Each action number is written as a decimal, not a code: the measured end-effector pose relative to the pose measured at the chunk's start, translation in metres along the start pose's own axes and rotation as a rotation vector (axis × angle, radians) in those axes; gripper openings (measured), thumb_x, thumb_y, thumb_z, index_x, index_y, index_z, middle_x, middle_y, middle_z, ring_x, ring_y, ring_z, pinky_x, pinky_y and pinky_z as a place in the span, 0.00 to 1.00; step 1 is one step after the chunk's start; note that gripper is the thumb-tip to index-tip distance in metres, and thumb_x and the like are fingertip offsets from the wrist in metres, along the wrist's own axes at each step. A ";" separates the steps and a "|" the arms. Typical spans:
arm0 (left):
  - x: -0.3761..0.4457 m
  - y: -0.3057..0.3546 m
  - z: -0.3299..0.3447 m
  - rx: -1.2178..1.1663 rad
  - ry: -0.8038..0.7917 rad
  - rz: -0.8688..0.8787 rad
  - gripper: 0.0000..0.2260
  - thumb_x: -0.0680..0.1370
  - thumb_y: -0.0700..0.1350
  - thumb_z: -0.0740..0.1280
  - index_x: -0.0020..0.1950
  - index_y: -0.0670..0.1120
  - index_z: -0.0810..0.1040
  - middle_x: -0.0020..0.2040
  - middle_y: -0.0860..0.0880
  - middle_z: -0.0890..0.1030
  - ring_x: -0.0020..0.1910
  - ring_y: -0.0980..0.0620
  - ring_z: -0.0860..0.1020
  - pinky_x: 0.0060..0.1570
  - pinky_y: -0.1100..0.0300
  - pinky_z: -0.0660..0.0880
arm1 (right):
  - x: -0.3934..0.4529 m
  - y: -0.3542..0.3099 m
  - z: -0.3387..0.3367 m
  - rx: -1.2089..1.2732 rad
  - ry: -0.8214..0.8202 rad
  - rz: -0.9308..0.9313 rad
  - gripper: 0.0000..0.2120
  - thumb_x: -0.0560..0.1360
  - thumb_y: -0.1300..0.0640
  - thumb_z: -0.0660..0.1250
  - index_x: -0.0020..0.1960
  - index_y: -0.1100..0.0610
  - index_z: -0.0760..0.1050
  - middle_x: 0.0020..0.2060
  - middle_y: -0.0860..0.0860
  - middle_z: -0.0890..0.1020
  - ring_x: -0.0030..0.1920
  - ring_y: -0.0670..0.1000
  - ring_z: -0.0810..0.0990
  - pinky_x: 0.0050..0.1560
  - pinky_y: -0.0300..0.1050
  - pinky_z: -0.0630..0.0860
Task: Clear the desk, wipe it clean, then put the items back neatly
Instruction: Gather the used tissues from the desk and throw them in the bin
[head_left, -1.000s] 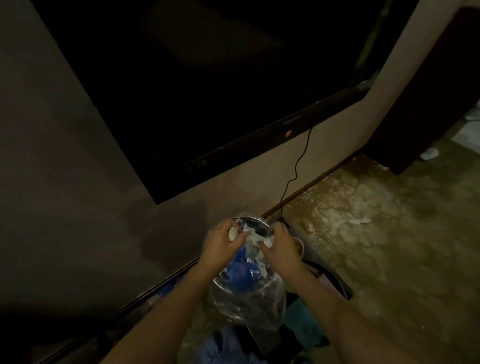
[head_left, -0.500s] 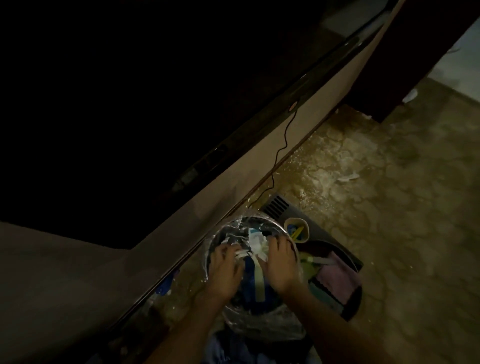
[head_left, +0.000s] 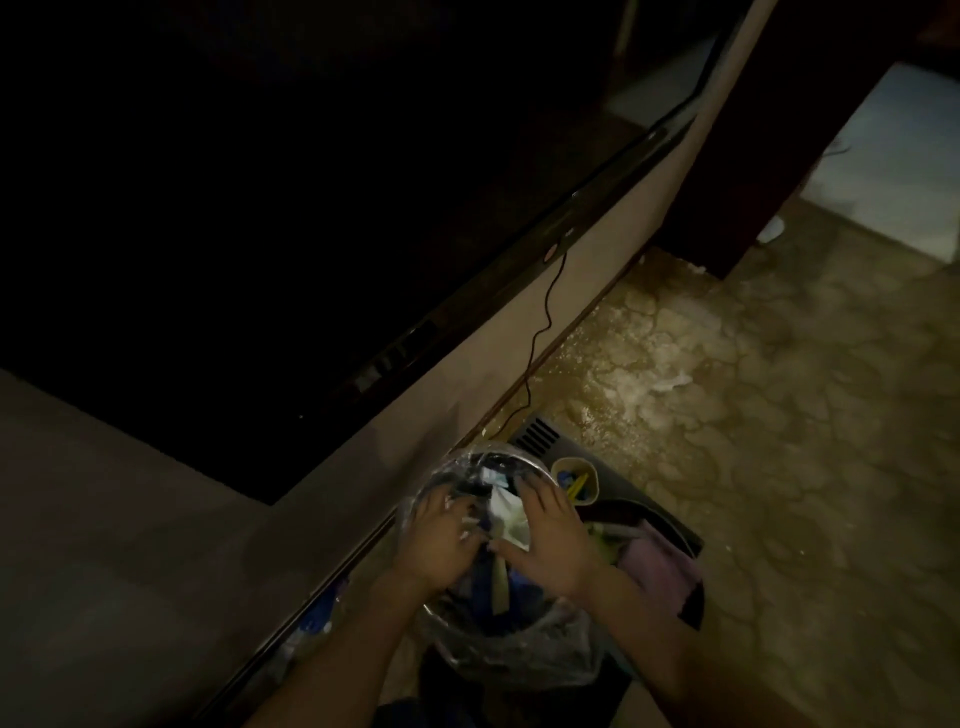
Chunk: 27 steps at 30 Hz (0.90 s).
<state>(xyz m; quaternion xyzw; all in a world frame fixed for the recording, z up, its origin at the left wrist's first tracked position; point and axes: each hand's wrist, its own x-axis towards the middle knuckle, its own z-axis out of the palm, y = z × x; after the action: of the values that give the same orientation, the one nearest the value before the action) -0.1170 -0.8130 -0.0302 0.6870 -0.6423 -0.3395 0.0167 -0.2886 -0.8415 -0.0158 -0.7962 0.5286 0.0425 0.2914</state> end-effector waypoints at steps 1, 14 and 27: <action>-0.002 0.004 -0.007 -0.010 0.039 0.000 0.31 0.71 0.61 0.49 0.72 0.54 0.66 0.74 0.49 0.61 0.74 0.49 0.57 0.72 0.50 0.55 | -0.005 -0.001 -0.010 0.020 0.021 -0.009 0.52 0.65 0.22 0.44 0.77 0.56 0.51 0.75 0.52 0.56 0.75 0.53 0.53 0.73 0.45 0.51; -0.133 0.061 -0.018 0.072 0.305 -0.274 0.21 0.77 0.54 0.63 0.69 0.50 0.69 0.66 0.46 0.70 0.65 0.46 0.67 0.63 0.55 0.67 | -0.070 -0.005 -0.077 -0.187 -0.021 -0.345 0.28 0.77 0.45 0.64 0.70 0.58 0.62 0.65 0.54 0.66 0.67 0.53 0.63 0.63 0.43 0.63; -0.363 0.064 0.038 -0.085 0.646 -0.758 0.21 0.78 0.53 0.62 0.69 0.49 0.68 0.67 0.47 0.69 0.67 0.47 0.65 0.65 0.53 0.66 | -0.195 -0.133 -0.026 -0.423 -0.116 -0.852 0.27 0.77 0.46 0.64 0.70 0.58 0.64 0.65 0.55 0.68 0.67 0.55 0.64 0.65 0.48 0.65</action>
<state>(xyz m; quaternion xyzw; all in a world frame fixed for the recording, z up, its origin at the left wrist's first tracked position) -0.1717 -0.4839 0.1314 0.9408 -0.2951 -0.1173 0.1181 -0.2646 -0.6592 0.1347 -0.9801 0.1178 0.0702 0.1435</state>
